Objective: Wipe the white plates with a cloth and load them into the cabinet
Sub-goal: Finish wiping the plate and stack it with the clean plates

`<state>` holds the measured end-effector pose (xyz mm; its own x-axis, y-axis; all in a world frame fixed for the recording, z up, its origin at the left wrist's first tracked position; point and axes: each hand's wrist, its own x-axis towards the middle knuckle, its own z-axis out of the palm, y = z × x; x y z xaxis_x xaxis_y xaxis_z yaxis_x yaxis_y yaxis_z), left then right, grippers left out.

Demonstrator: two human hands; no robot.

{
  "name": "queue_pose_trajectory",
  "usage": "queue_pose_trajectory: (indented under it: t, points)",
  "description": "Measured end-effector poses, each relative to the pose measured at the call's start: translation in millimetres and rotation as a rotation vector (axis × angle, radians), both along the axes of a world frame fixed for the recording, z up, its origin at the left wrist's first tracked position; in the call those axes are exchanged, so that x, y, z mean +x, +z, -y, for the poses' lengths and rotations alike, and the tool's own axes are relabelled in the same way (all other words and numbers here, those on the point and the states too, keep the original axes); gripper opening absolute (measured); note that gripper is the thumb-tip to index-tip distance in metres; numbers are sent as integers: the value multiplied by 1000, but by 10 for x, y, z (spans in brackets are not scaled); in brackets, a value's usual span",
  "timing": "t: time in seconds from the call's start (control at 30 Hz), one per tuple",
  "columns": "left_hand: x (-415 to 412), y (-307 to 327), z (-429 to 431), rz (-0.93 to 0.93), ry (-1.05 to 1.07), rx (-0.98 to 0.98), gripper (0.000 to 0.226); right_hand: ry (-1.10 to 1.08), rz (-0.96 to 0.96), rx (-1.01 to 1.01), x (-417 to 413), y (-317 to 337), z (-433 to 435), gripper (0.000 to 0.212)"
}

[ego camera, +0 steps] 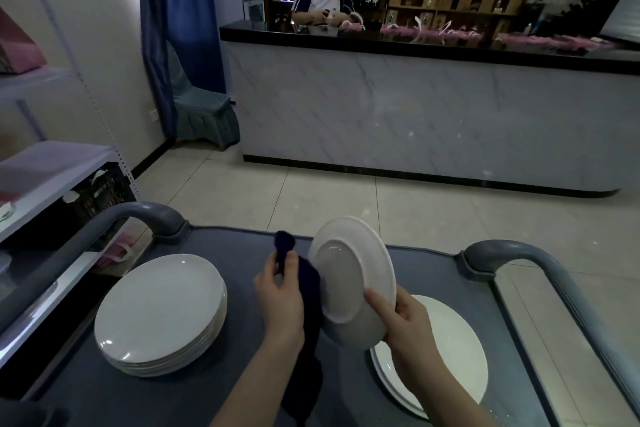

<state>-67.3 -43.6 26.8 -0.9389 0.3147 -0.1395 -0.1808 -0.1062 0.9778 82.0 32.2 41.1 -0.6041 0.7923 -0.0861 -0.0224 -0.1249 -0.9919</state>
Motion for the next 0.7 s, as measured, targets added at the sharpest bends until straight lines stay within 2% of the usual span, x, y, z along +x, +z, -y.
queue_pose_trajectory:
  t: [0.1, 0.23, 0.33, 0.4, 0.57, 0.7]
  points:
    - [138, 54, -27, -181, -243, -40, 17, -25, -59, -89, -28, 50, 49, 11]
    - [224, -4, 121, -609, -506, -189, 36, -75, -121, -249, -8, 107, -29, 17]
    - [217, -133, 255, -902, -721, -353, 51, -82, -168, -318, 22, 129, -61, 29]
    - [216, -190, 282, -1026, -772, -470, 57, -66, -183, -331, 16, 133, -38, 35]
    - [169, -120, 158, -1074, -755, -568, 56, -6, -183, -351, 16, 95, 82, 39]
    - [24, -55, 95, -947, -699, -575, 60, 3, -185, -326, 15, 153, 79, 36]
